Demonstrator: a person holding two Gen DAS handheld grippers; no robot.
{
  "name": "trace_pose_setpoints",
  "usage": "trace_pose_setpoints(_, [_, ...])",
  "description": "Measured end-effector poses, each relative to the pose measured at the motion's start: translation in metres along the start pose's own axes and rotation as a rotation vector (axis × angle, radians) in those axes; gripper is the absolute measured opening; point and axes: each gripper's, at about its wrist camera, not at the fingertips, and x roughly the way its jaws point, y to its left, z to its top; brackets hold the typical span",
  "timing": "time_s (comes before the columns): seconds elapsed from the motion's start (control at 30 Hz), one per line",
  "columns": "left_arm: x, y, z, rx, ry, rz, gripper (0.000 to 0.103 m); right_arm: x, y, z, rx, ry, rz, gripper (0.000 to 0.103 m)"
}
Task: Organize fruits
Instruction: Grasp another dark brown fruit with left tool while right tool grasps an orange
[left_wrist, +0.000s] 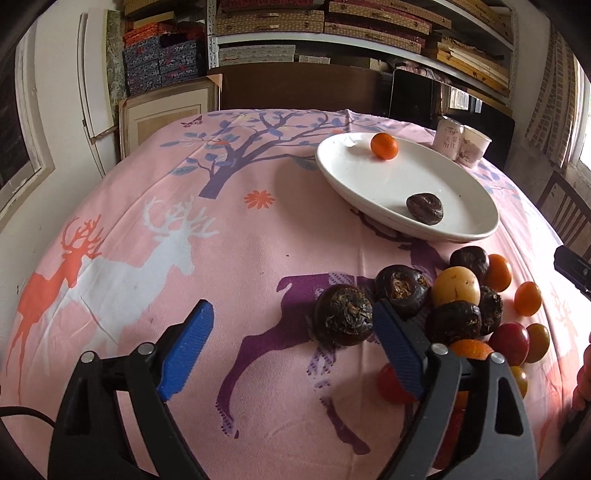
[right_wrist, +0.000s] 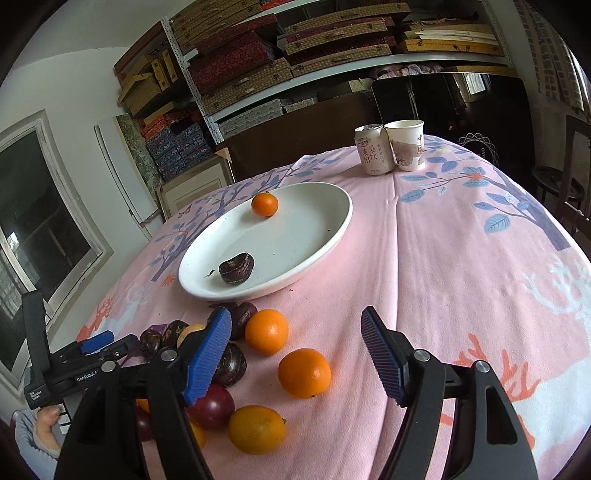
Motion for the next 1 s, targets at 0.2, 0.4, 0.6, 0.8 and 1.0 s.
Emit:
trace_pose_setpoints(0.2, [0.012,-0.008,0.0,0.038,0.062,0.001,0.087,0.004,0.0,0.001,0.004,0.02,-0.008,0.078])
trace_pose_setpoints(0.4, [0.024,-0.005,0.001,0.021,0.106,-0.021,0.089,0.005,0.001,-0.001,0.001,0.026,-0.017,0.078])
trace_pose_setpoints(0.6, [0.029,0.007,0.006,-0.024,0.097,0.04,0.089,0.008,0.001,-0.001,0.005,0.036,-0.031,0.079])
trace_pose_setpoints(0.8, [0.034,0.006,0.005,-0.007,0.129,0.022,0.091,0.008,0.0,-0.002,0.004,0.038,-0.034,0.079])
trace_pose_setpoints(1.0, [0.028,0.007,0.004,-0.022,0.101,0.039,0.091,0.012,0.0,-0.003,-0.003,0.065,-0.043,0.079])
